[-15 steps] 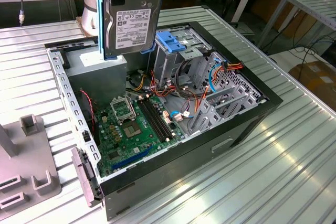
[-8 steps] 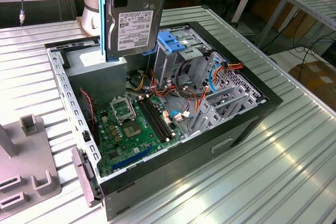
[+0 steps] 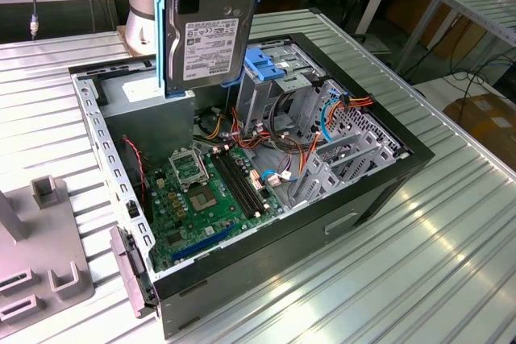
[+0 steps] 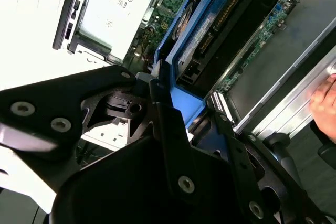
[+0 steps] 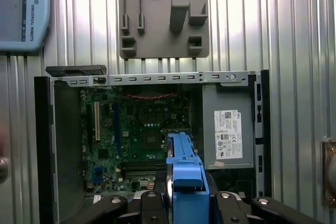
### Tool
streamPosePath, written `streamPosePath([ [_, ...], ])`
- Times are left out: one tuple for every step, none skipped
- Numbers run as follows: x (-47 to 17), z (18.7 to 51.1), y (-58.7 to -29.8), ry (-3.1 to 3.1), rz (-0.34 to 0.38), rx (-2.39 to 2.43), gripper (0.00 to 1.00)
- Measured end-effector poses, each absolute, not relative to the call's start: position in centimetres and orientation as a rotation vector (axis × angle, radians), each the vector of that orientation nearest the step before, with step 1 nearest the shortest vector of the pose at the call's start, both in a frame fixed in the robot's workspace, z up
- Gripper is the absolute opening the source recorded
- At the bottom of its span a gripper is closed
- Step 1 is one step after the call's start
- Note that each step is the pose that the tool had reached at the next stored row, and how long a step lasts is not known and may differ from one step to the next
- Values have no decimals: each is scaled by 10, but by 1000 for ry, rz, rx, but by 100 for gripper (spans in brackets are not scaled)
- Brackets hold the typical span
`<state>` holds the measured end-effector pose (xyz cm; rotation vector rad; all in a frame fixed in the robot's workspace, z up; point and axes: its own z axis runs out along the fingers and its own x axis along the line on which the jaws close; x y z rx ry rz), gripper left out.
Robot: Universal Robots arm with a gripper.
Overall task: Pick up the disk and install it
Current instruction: 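Insert the disk into the insertion slot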
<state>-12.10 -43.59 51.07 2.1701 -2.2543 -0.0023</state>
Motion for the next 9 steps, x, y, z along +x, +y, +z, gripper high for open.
streamPosePath([
  [-121, 511, -436, -2254, -2, 2170, 37],
  [-121, 511, -437, -2254, -2, 2170, 37],
  [-121, 511, -437, -2254, -2, 2170, 37],
  [-121, 511, -438, -2254, -2, 2170, 37],
  [-120, 511, -439, -2254, -2, 2170, 37],
  [-120, 511, -439, -2254, -2, 2170, 37],
  [-120, 511, -440, -2254, -2, 2170, 37],
  [-120, 511, -440, -2254, -2, 2170, 37],
  [-120, 511, -441, -2254, -2, 2170, 37],
])
